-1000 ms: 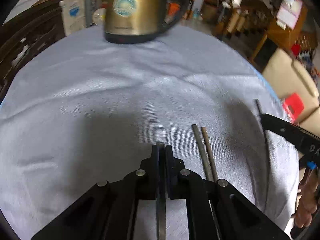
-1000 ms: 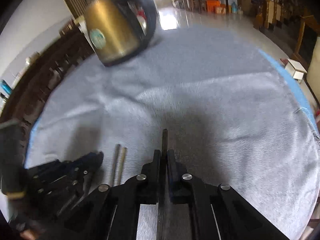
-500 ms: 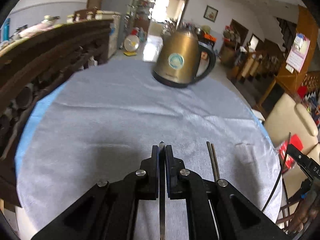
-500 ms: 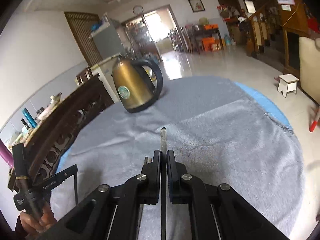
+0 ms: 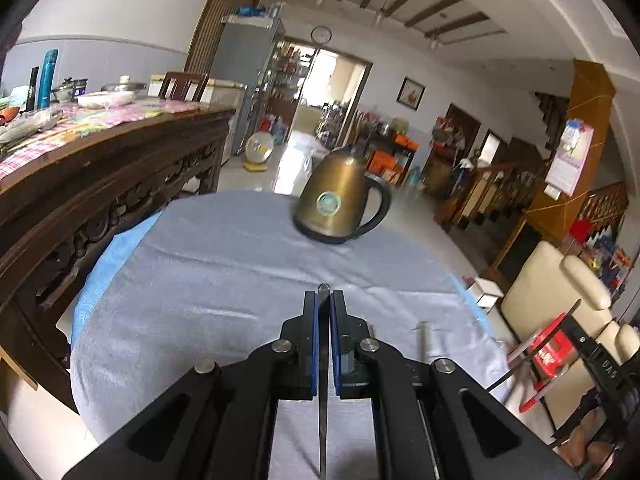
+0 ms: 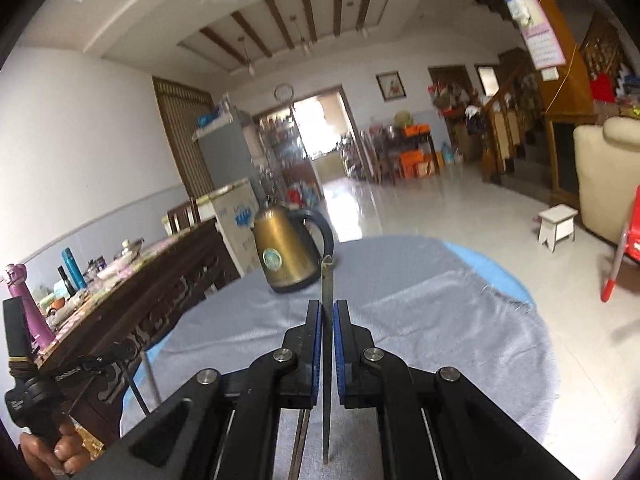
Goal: Organize utensils
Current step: 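Lift the held chopsticks with both tools and carry them over the black cup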
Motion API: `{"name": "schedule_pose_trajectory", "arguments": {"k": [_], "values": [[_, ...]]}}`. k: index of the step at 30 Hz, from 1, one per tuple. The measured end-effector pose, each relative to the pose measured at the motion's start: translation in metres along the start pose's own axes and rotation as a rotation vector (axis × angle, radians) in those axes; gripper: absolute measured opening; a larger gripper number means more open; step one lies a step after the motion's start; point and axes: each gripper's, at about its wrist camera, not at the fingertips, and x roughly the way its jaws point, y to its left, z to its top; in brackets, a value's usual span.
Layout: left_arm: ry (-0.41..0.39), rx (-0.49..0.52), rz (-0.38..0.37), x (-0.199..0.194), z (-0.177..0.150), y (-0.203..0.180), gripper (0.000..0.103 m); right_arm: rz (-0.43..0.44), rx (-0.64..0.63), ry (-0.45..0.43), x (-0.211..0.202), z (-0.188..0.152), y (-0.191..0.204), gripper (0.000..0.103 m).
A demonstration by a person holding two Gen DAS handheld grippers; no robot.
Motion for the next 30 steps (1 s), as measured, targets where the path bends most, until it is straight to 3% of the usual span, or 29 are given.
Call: {"name": "schedule_pose_trajectory", "arguments": {"k": [13, 30], "values": [[-0.091, 0.027, -0.029, -0.053, 0.003, -0.023, 0.005, 0.019, -0.038, -0.108, -0.055, 0.006, 0.018, 0.007], [-0.222, 0.068, -0.066, -0.123, 0.023, -0.051, 0.005, 0.077, -0.068, -0.180, -0.108, 0.016, 0.029, 0.007]]}}
